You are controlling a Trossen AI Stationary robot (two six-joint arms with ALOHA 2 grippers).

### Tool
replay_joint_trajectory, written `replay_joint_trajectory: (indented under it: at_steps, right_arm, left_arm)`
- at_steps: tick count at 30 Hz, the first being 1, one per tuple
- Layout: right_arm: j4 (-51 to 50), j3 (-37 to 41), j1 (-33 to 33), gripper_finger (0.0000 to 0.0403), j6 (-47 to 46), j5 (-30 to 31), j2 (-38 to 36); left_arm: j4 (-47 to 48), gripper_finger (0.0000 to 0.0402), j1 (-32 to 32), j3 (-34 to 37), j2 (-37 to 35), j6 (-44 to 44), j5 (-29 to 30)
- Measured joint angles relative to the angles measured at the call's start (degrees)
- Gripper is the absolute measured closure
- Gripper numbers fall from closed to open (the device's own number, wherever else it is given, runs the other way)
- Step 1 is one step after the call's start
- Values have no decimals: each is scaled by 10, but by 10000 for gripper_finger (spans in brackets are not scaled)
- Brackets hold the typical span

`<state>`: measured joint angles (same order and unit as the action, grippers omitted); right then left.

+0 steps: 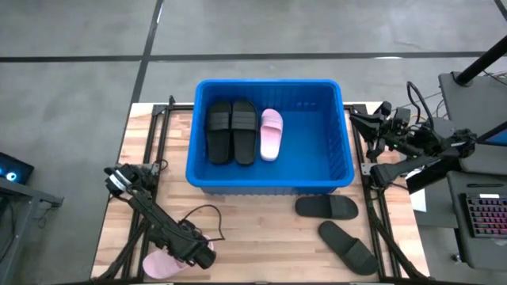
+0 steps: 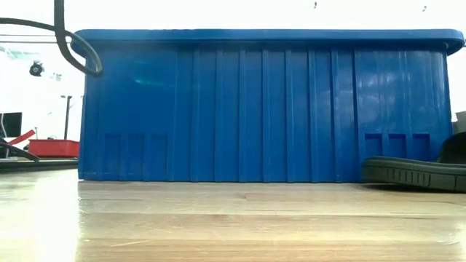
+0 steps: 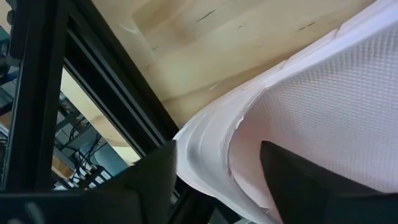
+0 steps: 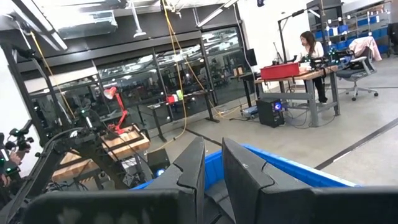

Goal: Pick and place slides into bin
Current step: Put the pink slide into the blue bin

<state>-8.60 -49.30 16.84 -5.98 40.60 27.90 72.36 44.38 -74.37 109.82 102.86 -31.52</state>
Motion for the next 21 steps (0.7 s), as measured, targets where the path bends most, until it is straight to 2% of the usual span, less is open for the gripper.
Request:
replay_joint_trajectory:
  at_steps: [12,18,21]
  right_arm:
    - [0,0,0,355,1,0,0]
    - [0,0,0,355,1,0,0]
    - [0,0,0,355,0,0,0]
  left_arm:
    - [12,381,10,0,-2,-16,54]
    - [5,397,16,0,-12,-31,69]
    - [-5,399,16,0,-35,-30,121]
